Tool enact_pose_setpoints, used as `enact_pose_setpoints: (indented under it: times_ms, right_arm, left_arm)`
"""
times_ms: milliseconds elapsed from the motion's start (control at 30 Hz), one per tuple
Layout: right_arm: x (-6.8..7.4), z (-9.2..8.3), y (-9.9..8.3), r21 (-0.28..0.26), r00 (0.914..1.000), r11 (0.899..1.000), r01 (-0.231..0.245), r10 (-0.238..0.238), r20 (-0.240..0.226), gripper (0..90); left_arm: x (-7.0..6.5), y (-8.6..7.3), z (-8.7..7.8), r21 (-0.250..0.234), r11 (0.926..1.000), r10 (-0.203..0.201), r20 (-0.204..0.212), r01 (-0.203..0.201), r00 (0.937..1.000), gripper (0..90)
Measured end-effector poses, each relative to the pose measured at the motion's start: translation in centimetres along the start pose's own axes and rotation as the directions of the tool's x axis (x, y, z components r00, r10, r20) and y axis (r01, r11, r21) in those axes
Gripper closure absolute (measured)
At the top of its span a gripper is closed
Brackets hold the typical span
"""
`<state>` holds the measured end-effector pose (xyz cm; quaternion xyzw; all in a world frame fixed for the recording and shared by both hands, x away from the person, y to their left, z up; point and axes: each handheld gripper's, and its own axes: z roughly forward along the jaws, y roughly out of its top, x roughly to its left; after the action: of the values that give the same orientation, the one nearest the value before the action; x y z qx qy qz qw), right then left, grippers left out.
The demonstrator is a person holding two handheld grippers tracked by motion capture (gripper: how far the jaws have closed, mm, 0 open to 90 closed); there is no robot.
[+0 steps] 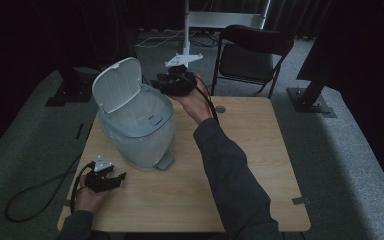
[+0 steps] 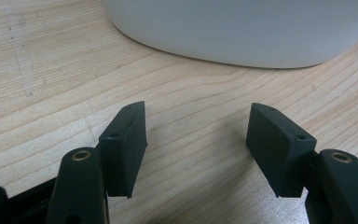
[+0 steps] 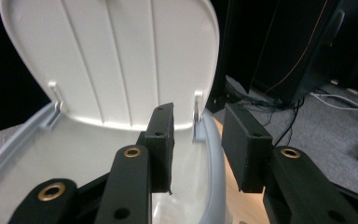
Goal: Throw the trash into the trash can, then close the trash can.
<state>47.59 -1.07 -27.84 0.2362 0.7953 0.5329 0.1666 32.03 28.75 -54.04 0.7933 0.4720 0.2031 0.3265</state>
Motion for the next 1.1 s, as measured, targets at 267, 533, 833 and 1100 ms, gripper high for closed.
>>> enact_pose_setpoints:
  times_ms: [267, 533, 833, 1100]
  right_arm:
    - [-0.3, 0.3, 1.7, -0.025, 0.9997, 0.999, -0.023, 0.022, -0.009, 63.3]
    - [-0.4, 0.4, 2.0, -0.039, 0.9992, 0.998, -0.039, 0.039, -0.011, 62.2]
    - [-0.5, 0.5, 3.4, -0.060, 0.9987, 0.997, -0.051, 0.051, -0.006, 73.4]
    - [0.6, 1.1, 4.8, -0.066, 0.9994, 0.998, -0.014, 0.012, -0.032, 86.2]
  left_arm:
    - [0.0, 0.0, 0.0, 0.002, 1.0000, 0.001, -0.002, -0.001, 1.0000, 38.3]
    - [0.0, 0.0, 0.0, 0.001, 1.0000, 0.001, -0.001, -0.001, 1.0000, 38.3]
    - [0.0, 0.0, 0.0, 0.003, 1.0000, 0.002, -0.002, -0.002, 1.0000, 38.2]
    - [0.0, 0.0, 0.0, 0.002, 1.0000, 0.000, -0.002, 0.000, 1.0000, 38.1]
